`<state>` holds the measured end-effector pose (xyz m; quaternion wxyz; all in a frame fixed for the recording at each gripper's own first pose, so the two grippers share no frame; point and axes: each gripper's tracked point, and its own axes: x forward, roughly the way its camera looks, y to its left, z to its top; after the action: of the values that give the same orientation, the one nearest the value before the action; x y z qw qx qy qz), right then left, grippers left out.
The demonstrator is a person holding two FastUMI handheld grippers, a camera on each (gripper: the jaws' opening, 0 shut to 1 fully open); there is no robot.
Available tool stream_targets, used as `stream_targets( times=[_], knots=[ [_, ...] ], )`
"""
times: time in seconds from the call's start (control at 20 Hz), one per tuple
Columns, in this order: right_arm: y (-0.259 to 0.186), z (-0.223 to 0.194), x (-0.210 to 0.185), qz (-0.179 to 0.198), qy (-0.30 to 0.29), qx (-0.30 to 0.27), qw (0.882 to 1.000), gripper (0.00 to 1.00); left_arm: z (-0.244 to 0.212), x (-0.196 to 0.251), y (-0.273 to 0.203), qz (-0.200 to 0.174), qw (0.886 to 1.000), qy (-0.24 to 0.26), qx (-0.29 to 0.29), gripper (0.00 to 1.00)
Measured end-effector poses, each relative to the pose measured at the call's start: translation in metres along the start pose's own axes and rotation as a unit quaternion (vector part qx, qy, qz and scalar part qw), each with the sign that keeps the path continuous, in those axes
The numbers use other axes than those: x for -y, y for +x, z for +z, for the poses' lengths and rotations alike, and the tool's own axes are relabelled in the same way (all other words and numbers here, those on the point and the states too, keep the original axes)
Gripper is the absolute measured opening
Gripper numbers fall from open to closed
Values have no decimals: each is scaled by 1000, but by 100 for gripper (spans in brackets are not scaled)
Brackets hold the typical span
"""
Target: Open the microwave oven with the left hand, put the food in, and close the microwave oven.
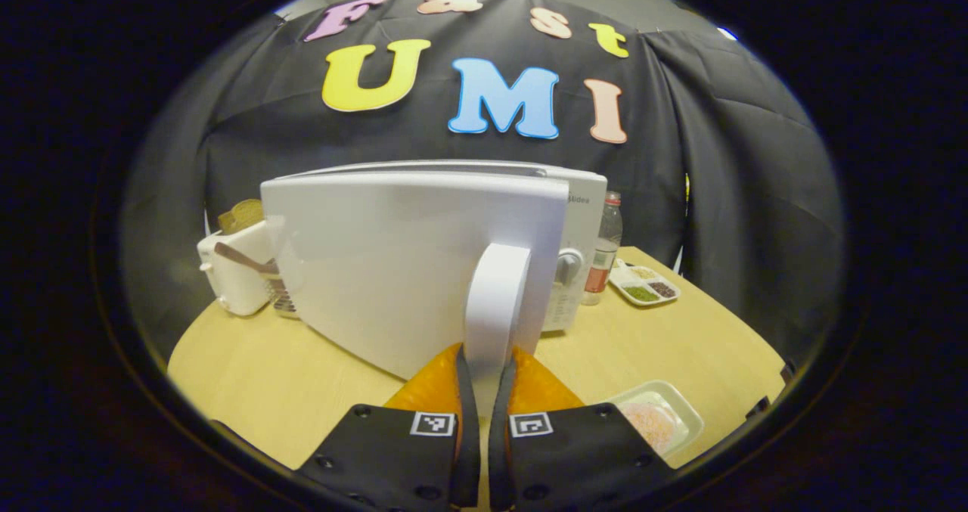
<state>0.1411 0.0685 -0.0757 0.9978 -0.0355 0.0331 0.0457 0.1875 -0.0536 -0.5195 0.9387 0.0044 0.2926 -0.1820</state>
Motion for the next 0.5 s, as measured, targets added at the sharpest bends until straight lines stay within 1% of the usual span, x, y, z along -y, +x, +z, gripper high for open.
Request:
stream_targets(
  times=[0.05,0.15,0.2,0.25,0.3,0.35,0.4,0.5],
  knots=[
    [-5,3,-5,12,8,3,1000,97,-3,-8,-9,13,1000,-1,-4,10],
    [-14,12,-15,38,7,19,999,97,-12,-30,-32,48,999,-3,-17,15],
    [-18,13,-19,51,2,20,998,96,-17,-43,-43,68,997,-6,-23,13],
    [-24,11,-25,65,2,21,998,96,-23,-57,-58,91,995,-11,-28,17],
    [-31,13,-28,74,7,24,997,97,-27,-72,-71,112,993,-21,-32,15],
    [-39,18,-29,81,12,29,996,97,-31,-87,-83,133,990,-31,-35,22],
    [-45,21,-29,87,15,34,995,96,-34,-103,-93,154,986,-41,-39,19],
    [-58,22,-32,100,8,38,994,96,-41,-129,-108,186,979,-68,-42,19]
  ],
)
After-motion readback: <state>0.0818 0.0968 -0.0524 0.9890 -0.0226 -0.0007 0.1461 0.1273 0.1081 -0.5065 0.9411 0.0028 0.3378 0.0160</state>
